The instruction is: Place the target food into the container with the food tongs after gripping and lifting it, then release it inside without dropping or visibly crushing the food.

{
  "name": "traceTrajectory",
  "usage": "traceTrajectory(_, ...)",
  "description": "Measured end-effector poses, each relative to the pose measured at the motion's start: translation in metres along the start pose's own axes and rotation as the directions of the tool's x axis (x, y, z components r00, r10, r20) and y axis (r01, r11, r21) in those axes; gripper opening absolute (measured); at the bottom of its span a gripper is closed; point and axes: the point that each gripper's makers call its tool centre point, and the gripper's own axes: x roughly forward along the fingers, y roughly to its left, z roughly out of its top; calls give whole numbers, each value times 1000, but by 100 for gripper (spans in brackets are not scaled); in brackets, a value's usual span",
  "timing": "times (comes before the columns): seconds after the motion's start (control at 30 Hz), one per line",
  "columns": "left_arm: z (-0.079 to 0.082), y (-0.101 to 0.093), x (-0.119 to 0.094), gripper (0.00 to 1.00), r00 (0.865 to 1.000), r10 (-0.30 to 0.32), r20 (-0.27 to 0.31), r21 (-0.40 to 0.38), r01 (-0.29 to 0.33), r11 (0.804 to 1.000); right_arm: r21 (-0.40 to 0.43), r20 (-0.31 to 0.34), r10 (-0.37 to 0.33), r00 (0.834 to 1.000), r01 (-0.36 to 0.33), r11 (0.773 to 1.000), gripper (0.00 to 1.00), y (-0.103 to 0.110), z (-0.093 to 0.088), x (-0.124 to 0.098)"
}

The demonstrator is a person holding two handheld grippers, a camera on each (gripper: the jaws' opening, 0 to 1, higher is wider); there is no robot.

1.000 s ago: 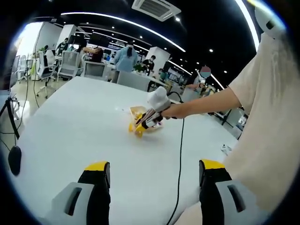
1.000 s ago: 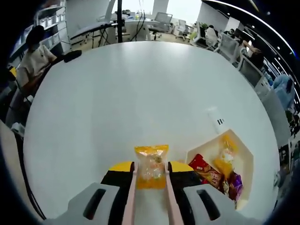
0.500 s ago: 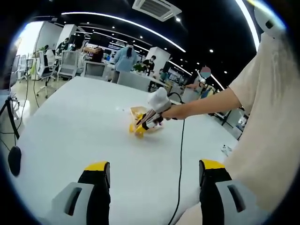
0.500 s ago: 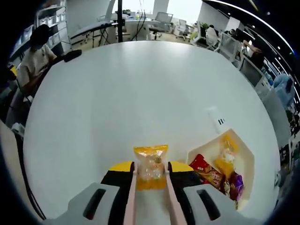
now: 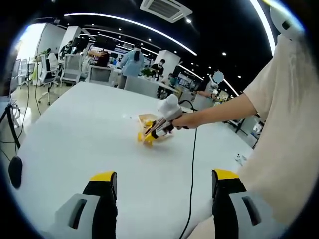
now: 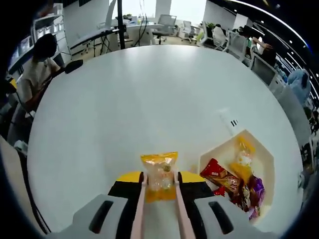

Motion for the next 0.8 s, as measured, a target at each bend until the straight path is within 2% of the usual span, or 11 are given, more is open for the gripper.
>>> traceTrajectory(0.57,-1,-1,-2,77,1000,3,0,1,-3,1000,-3,20,30,999,-30,1000,24,12,2,-2)
traceTrajectory(0.8,0,-2,-3,78,1000,2,3,9,-2,1000,-7,38,31,999,-31,1000,24,13,3,-9)
